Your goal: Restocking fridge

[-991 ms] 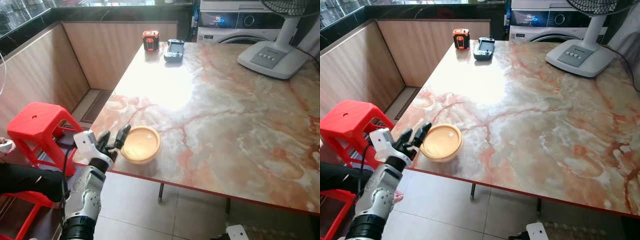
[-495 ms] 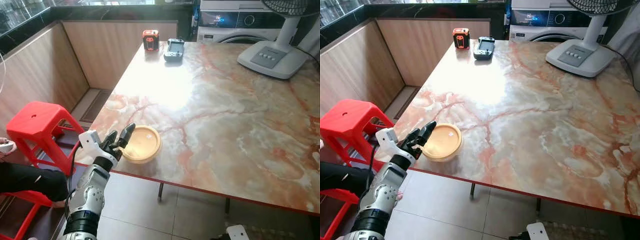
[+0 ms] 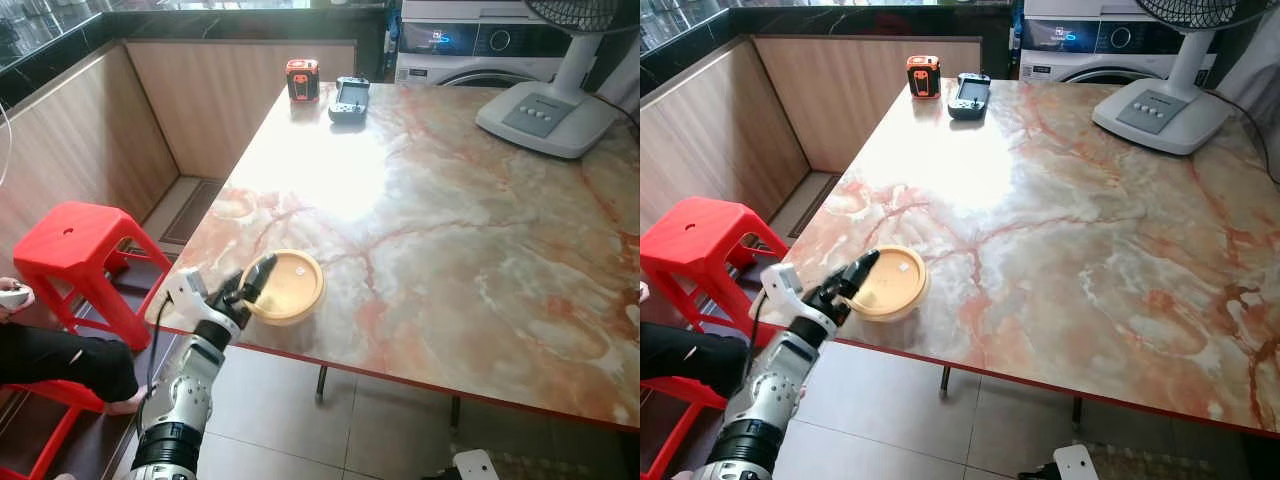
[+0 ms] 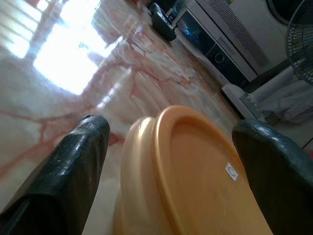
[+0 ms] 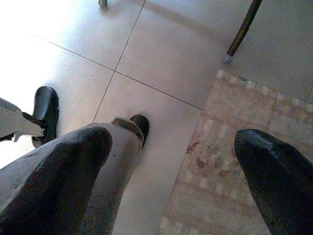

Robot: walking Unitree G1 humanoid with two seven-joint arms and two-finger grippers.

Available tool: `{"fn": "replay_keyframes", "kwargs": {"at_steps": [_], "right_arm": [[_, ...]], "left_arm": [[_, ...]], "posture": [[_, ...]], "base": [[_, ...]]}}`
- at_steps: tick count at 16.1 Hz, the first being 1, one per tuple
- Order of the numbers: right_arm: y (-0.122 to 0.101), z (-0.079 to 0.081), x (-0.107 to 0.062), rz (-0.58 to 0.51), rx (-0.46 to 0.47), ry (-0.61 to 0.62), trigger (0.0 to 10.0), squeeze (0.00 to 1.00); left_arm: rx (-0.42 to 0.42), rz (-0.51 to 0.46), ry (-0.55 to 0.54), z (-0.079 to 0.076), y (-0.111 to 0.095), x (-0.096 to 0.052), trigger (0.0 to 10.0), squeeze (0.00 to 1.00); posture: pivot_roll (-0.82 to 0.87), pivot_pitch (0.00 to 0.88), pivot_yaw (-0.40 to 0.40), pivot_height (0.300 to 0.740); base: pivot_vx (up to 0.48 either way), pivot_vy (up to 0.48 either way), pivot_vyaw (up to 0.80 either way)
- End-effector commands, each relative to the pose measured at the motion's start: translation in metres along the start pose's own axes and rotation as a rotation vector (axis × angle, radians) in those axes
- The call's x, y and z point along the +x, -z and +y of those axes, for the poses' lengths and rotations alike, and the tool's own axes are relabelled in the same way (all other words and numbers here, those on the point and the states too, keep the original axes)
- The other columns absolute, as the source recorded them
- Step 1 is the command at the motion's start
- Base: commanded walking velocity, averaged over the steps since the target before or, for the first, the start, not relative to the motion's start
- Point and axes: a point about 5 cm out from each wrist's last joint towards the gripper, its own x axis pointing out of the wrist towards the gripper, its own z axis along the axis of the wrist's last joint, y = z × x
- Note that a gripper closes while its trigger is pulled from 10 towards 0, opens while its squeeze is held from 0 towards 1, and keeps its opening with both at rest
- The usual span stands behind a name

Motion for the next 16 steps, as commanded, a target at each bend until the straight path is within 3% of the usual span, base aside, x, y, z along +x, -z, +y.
{"fn": "replay_keyframes", "kwargs": {"at_steps": [1, 8, 9, 10, 11, 16], "right_arm": [[0.003, 0.001, 0.0, 0.01, -0.001, -0.001, 10.0, 0.0], [0.003, 0.0, 0.0, 0.013, -0.013, 0.0, 10.0, 0.0], [0.003, 0.0, 0.0, 0.014, -0.014, 0.001, 10.0, 0.0], [0.003, 0.0, 0.0, 0.014, -0.014, 0.002, 10.0, 0.0], [0.003, 0.0, 0.0, 0.014, -0.014, 0.002, 10.0, 0.0], [0.002, 0.0, 0.0, 0.014, -0.023, 0.0, 10.0, 0.0]], "left_arm": [[-0.026, 0.008, 0.004, 0.001, 0.001, 0.0, 10.0, 0.0], [-0.063, 0.058, 0.039, -0.002, 0.011, 0.004, 10.0, 0.0], [-0.064, 0.062, 0.047, -0.004, 0.011, 0.006, 9.5, 0.0], [-0.065, 0.064, 0.051, -0.004, 0.012, 0.006, 8.0, 0.0], [-0.069, 0.072, 0.063, -0.006, 0.013, 0.006, 0.0, 0.0], [-0.062, 0.085, 0.068, -0.006, 0.014, 0.007, 0.0, 0.0]], "posture": [[-0.08, 0.047, 0.052, 0.74], [-0.08, 0.048, 0.047, 0.74], [-0.08, 0.048, 0.049, 0.74], [-0.08, 0.048, 0.049, 0.74], [-0.08, 0.048, 0.049, 0.74], [-0.08, 0.048, 0.048, 0.74]], "base": [[0.0, 0.0, 0.0], [0.0, 0.0, 0.0], [0.0, 0.0, 0.0], [0.0, 0.0, 0.0], [0.0, 0.0, 0.0], [0.0, 0.0, 0.0]]}}
